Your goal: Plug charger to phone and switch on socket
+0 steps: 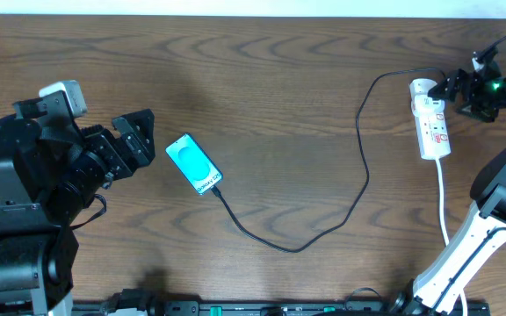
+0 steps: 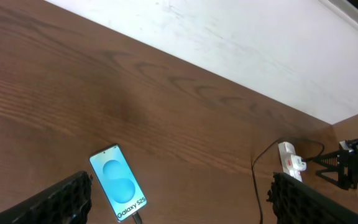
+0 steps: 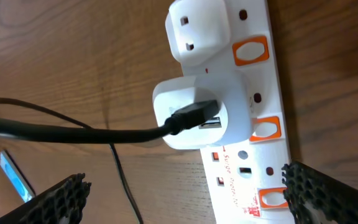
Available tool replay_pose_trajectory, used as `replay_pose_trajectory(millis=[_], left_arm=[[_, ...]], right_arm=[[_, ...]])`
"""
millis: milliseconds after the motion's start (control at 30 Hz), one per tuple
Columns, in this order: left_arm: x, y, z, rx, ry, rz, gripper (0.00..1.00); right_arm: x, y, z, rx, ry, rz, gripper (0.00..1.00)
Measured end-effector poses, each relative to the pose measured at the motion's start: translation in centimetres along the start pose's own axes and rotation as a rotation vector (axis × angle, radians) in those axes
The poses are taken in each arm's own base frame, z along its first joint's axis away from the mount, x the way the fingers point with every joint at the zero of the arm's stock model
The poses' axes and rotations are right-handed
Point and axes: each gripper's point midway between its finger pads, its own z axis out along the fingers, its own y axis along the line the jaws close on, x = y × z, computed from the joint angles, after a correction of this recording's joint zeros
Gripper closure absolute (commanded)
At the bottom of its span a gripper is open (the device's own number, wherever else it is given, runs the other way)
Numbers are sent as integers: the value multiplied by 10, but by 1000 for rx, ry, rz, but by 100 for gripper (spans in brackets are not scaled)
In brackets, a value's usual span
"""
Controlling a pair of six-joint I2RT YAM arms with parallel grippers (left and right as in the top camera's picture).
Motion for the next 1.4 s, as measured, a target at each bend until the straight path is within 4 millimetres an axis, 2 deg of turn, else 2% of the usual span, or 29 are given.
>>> replay_pose_trajectory(millis=[267,1033,1400], left_arm=[[1,3,6,-8,19,-7,8],[2,4,8,-12,27,-9,8],[3,4,8,-13,30,-10,8]], right_arm=[[13,-11,29,-35,81,49,1],[4,2,40,-31,62,-10,1],[5,1,42,-10,73,-17,1]])
